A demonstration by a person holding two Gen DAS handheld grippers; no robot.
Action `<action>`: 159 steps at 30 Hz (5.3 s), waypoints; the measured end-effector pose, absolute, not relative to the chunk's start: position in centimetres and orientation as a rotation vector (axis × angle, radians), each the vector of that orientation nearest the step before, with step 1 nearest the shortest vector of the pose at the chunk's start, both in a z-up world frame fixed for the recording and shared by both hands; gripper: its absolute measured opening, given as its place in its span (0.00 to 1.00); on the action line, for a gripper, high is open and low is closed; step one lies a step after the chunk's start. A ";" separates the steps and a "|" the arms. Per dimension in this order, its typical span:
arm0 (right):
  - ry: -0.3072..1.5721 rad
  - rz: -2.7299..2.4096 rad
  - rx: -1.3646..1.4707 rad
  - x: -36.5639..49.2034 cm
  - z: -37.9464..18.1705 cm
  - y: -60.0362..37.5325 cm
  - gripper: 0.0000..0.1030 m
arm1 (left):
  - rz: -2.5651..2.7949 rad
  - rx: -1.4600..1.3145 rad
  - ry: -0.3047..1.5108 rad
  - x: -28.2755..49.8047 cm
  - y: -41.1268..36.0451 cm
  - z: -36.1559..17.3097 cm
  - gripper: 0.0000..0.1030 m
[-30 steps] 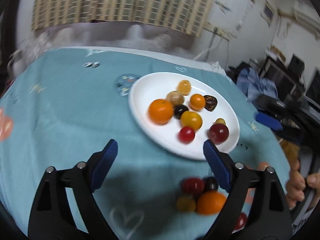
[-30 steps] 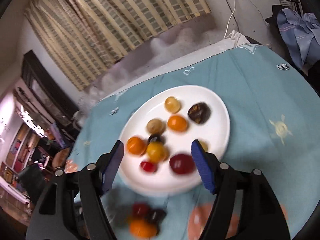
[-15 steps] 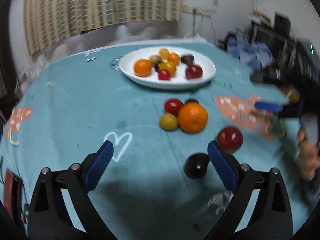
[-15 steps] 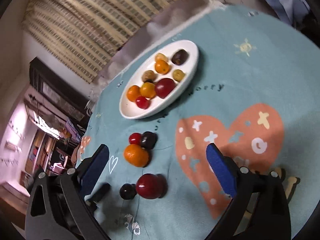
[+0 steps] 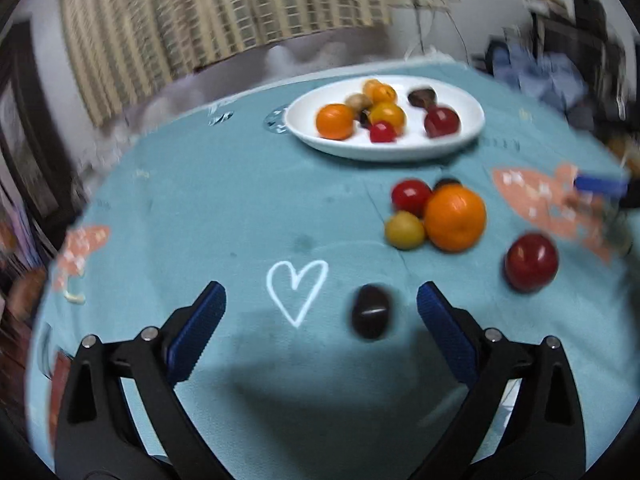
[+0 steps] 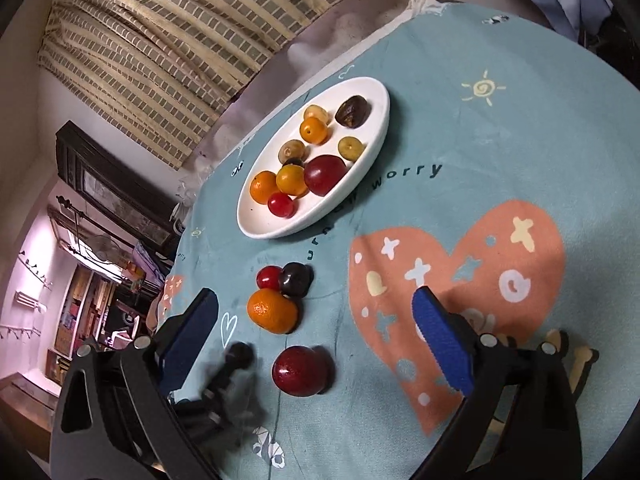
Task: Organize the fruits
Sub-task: 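Grasp the dark plum with the left tool while the right tool grasps the large red plum, then lower both plums onto the white plate and open both tools, then grasp the last mandarin with the right tool and lift it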
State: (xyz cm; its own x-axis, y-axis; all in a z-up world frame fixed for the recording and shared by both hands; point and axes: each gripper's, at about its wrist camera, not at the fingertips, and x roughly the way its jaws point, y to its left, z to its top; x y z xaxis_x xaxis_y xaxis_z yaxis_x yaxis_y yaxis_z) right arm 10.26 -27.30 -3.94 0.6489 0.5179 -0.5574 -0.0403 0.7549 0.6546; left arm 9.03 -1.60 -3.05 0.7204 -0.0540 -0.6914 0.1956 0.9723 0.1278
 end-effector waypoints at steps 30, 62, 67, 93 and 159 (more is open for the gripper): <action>0.813 0.384 0.345 9.4 -3.3 -22.0 0.95 | -0.006 0.223 0.759 13.0 3.2 -3.2 0.93; 0.873 0.366 -0.117 7.7 -7.4 -15.1 0.40 | -0.122 0.086 0.855 14.9 5.3 -4.6 0.28; 0.859 0.351 -0.153 7.5 -7.7 -14.7 0.40 | -0.123 0.092 0.842 14.7 5.1 -4.4 0.28; 0.856 0.177 0.187 28.0 -3.0 -20.9 0.39 | -0.295 0.050 0.777 25.6 -5.2 -1.2 0.75; 0.846 0.413 0.110 14.3 -7.2 -15.1 0.46 | -0.155 0.050 0.556 9.3 -2.3 2.1 0.98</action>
State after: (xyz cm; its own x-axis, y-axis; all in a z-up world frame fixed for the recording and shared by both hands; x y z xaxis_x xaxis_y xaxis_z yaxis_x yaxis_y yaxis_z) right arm 14.33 -15.08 -7.17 0.5891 0.3967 -0.7040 -0.3107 0.9154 0.2559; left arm 9.25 -2.26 2.06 0.8380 -0.1331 -0.5292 0.1602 0.9871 0.0054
